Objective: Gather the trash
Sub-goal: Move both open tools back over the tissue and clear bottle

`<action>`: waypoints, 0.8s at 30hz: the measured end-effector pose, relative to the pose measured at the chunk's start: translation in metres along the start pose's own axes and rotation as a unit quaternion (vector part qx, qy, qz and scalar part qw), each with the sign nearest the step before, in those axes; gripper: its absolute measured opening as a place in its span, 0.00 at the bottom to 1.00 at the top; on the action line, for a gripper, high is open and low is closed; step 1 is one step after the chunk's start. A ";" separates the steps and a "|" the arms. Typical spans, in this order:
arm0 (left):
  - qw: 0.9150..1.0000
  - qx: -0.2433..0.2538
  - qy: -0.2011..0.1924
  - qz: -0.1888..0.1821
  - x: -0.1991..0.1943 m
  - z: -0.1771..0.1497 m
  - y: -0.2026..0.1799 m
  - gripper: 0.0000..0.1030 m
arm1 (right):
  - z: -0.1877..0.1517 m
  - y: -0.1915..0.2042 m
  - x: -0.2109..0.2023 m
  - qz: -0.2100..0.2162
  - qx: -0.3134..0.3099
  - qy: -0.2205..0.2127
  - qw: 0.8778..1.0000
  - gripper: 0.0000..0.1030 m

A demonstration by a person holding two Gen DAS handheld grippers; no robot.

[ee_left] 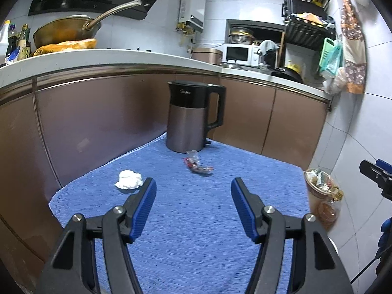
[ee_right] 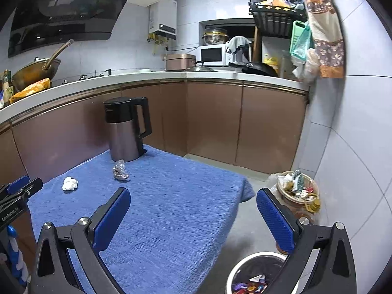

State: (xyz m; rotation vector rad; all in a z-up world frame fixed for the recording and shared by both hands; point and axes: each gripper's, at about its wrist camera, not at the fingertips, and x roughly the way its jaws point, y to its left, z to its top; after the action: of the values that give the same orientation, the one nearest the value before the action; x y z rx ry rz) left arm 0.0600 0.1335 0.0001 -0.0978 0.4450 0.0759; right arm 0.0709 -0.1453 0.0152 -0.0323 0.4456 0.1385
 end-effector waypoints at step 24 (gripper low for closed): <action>0.987 -0.089 0.117 0.059 0.148 -0.021 0.148 0.60 | 0.009 0.117 0.217 0.182 -0.068 0.145 0.970 1.00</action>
State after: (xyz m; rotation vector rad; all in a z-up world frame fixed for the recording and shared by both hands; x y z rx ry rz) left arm 0.1700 0.2860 -0.0941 -0.2588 0.6779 0.2222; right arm 0.2523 -0.0013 -0.0709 -0.1060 0.7315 0.5309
